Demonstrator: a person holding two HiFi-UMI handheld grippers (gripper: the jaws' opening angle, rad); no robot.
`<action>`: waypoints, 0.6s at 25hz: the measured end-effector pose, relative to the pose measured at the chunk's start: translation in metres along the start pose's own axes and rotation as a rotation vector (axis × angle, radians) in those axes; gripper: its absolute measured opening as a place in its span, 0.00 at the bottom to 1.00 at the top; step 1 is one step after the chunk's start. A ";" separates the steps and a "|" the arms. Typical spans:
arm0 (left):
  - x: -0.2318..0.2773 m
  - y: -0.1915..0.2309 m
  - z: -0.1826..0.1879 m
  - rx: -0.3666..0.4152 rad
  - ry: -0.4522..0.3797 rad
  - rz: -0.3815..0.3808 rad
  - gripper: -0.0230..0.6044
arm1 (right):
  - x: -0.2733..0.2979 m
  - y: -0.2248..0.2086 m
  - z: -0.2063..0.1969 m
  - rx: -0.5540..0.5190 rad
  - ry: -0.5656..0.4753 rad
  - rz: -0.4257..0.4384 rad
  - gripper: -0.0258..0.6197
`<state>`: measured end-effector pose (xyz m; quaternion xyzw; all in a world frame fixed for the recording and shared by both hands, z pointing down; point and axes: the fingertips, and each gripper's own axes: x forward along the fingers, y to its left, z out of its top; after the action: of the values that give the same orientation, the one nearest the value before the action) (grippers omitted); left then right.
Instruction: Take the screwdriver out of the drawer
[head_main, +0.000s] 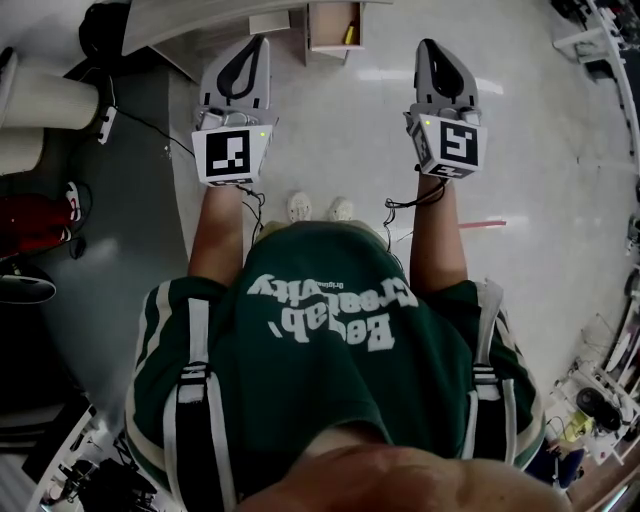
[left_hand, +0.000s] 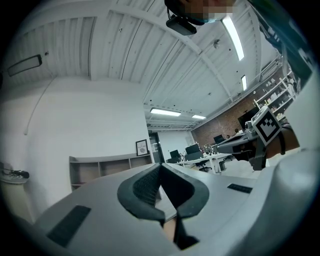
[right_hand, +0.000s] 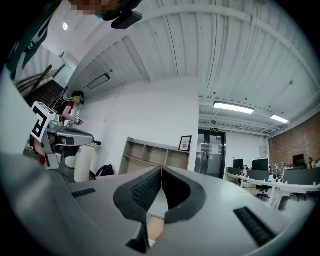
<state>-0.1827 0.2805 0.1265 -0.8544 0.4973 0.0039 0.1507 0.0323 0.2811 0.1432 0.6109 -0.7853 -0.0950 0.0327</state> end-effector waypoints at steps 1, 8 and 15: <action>0.000 0.000 0.001 -0.001 -0.001 -0.003 0.06 | 0.000 0.000 0.000 0.002 0.001 -0.001 0.09; 0.003 0.010 -0.003 -0.012 -0.022 -0.019 0.06 | 0.005 0.004 -0.003 -0.003 0.008 -0.029 0.09; 0.006 0.028 -0.013 -0.019 -0.028 -0.048 0.06 | 0.011 0.019 -0.003 -0.003 0.015 -0.058 0.09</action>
<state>-0.2056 0.2592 0.1303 -0.8674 0.4742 0.0171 0.1498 0.0114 0.2744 0.1488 0.6340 -0.7669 -0.0926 0.0368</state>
